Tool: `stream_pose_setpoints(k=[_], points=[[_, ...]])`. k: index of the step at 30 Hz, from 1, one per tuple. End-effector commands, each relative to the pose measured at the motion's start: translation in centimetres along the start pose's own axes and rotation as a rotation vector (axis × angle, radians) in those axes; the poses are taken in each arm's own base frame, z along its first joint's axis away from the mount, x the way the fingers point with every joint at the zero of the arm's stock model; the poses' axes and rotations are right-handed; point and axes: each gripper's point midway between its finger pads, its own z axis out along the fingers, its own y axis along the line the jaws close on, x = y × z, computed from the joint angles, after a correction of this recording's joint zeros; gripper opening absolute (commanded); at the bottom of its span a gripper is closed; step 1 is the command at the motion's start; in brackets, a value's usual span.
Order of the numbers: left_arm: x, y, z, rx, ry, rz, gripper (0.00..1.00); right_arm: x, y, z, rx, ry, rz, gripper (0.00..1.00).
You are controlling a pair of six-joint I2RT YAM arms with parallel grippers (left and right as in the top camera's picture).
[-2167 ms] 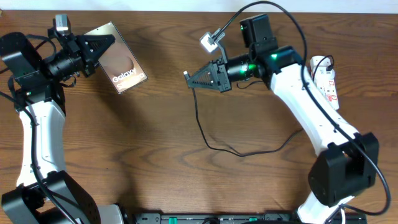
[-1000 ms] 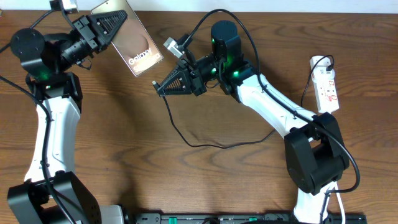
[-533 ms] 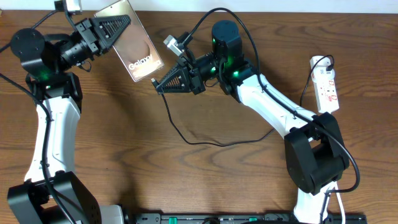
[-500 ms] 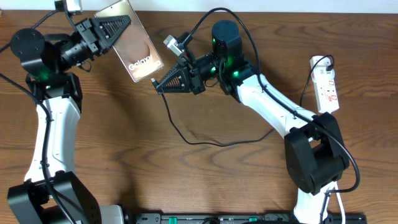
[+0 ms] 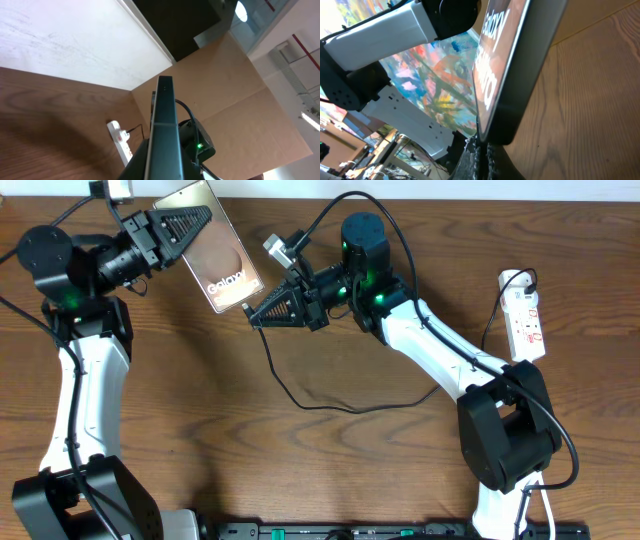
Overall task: Plug charger to phone and switch on socket
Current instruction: 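Align the plug with the phone's bottom port held by left gripper, then push the plug into the phone port with the right gripper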
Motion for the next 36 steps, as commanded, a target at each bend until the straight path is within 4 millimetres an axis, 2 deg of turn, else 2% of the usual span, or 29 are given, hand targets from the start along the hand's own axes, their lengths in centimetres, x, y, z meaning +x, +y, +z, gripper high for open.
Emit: stream_pose_setpoints(k=[1,25,36], points=[[0.1,-0.5,0.2,0.013,0.018,0.030,0.07,-0.7,0.4,0.1,0.008,-0.010,-0.016,0.01],[0.7,-0.6,0.2,0.024,0.048,0.050,0.08,-1.6,-0.4,0.1,0.061,-0.053,0.016,0.01],[1.2,-0.7,0.6,0.032,0.063,0.047,0.07,-3.0,-0.1,0.0,0.075,-0.098,0.020,0.01]])
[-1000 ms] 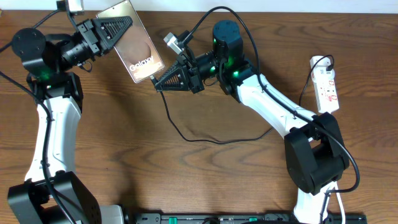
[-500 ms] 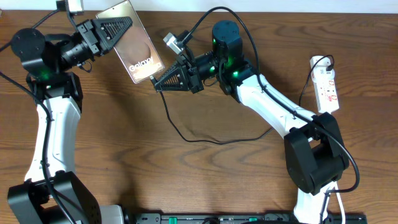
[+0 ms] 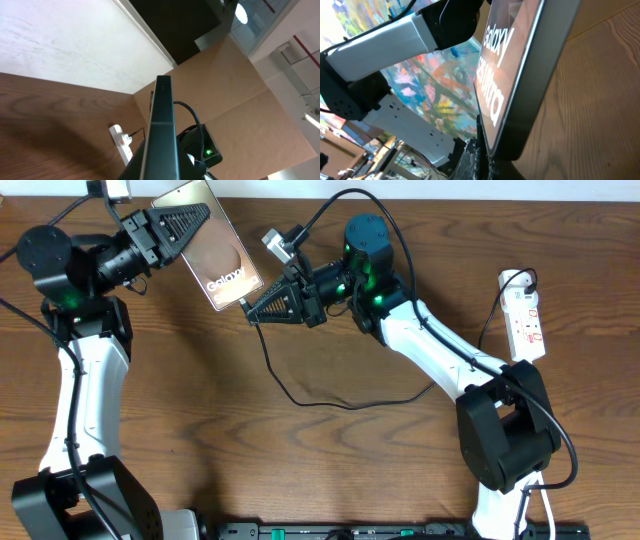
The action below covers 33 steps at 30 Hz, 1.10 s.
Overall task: Plug charger to phone and switch on socket
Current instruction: 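Push the plug into the phone port with the right gripper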
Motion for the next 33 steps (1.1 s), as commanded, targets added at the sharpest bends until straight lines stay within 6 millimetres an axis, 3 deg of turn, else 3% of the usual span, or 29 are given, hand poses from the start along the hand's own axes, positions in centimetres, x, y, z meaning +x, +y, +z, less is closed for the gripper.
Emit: stream_pose_setpoints(k=[1,20,33], points=[[1.4,-0.8,0.7,0.037,0.074,0.028,0.08,-2.0,-0.3,0.0,0.063,-0.073,0.001,0.01],[1.4,-0.8,0.7,0.039,0.075,0.042,0.08,-3.2,-1.4,-0.2,0.116,-0.148,0.143,0.01],[2.2,-1.1,0.7,0.055,0.118,0.043,0.07,-4.3,-0.5,-0.3,0.101,-0.178,0.091,0.01]])
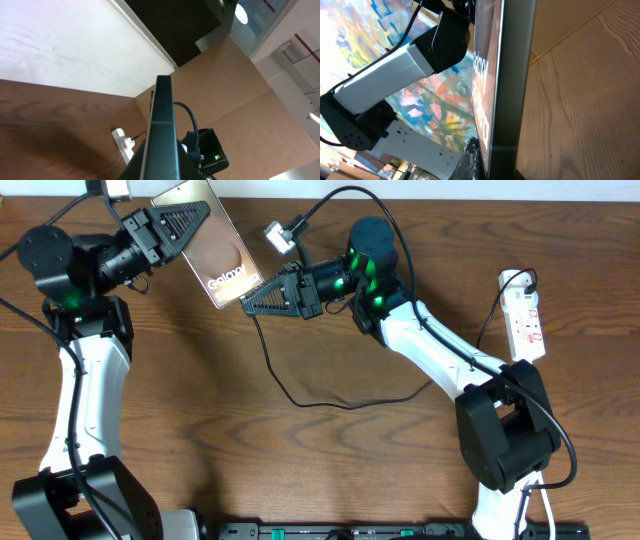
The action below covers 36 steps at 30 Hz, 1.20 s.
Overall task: Plug charger to phone and switch on socket
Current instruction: 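Push the plug into the phone port with the right gripper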
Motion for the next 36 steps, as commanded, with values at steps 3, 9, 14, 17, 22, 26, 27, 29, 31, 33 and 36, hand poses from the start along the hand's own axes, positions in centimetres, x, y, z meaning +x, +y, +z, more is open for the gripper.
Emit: stream_pose_setpoints(k=[3,9,14,17,22,26,27,29,31,33,36], points=[[2.5,-1.2,0.4,0.063,0.143,0.014,0.08,-2.9,0.1,-0.1,0.058,-0.119,-0.048,0.01],[2.5,-1.2,0.4,0.063,0.143,0.015,0.07,-2.9,0.2,-0.1,0.057,-0.117,-0.048,0.01],[0.7,-0.3,-0.7,0.020,0.060,0.016,0.07,-1.8,0.7,0.0,0.022,-0.057,-0.066,0.99],[-0.5,0.3,-1.9,-0.010,0.011,0.018,0.07,-1.2,1.1,0.1,-0.002,-0.020,-0.066,0.99],[-1.8,1.1,-4.1,-0.045,-0.034,0.012,0.07,-0.6,1.4,0.0,-0.022,0.014,-0.066,0.99],[-2.1,1.3,-5.6,-0.057,-0.035,0.014,0.07,-0.6,0.7,0.0,0.000,0.000,-0.009,0.99],[-2.3,1.5,-6.3,-0.064,-0.039,0.003,0.07,-0.7,-0.7,-0.2,0.045,-0.028,0.059,0.99],[-2.7,1.6,-6.9,-0.074,-0.055,-0.028,0.07,-0.5,-2.9,-0.6,0.123,-0.065,0.130,0.99],[-2.9,1.8,-7.4,-0.080,-0.065,-0.038,0.07,0.3,-6.2,-1.4,0.259,-0.106,0.215,0.99],[-2.9,1.8,-7.6,-0.081,-0.061,-0.040,0.07,1.9,-10.1,-2.9,0.455,-0.133,0.298,0.99],[-2.7,1.7,-7.6,-0.077,-0.049,-0.041,0.07,4.3,-12.9,-4.6,0.645,-0.112,0.351,0.99]])
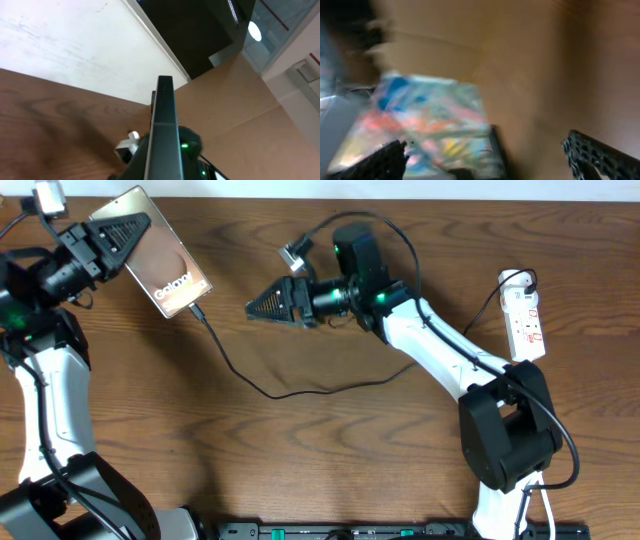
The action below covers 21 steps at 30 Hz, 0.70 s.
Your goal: Plug charger to phone and switch on socket
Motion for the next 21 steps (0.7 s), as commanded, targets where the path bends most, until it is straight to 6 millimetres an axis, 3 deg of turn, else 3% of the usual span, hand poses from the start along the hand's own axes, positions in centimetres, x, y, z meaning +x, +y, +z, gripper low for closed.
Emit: stream_pose_setpoints(k=[1,4,8,14,17,21], points=[[0.3,-0.4,-0.1,0.011,0.027,-0.011,0.07,-1.9,-5.4,-1.6,0.327,-0.137,-0.097,0.99],[0.3,-0.4,-0.1,0.011,0.028,-0.007,0.07,-2.0,-7.6,-3.9,0.534,-0.186,-0.066,0.99],[0.5,-0.4,-0.1,0.015,0.037,0.004,0.07,-2.1,-8.9,-10.8,0.945,-0.307,-0.035,0.99],[2.3,0.8,0.9,0.017,0.077,-0.026,0.07,-0.9,-6.0,-20.8,1.332,-0.542,0.033,0.99],[4.4,2.5,1.9,0.007,0.110,-0.064,0.07,-0.2,-4.0,-23.4,1.392,-0.619,0.040,0.99],[7.7,6.2,3.3,-0.064,0.131,-0.146,0.07,0.0,-1.9,-24.6,1.376,-0.668,0.020,0.99]])
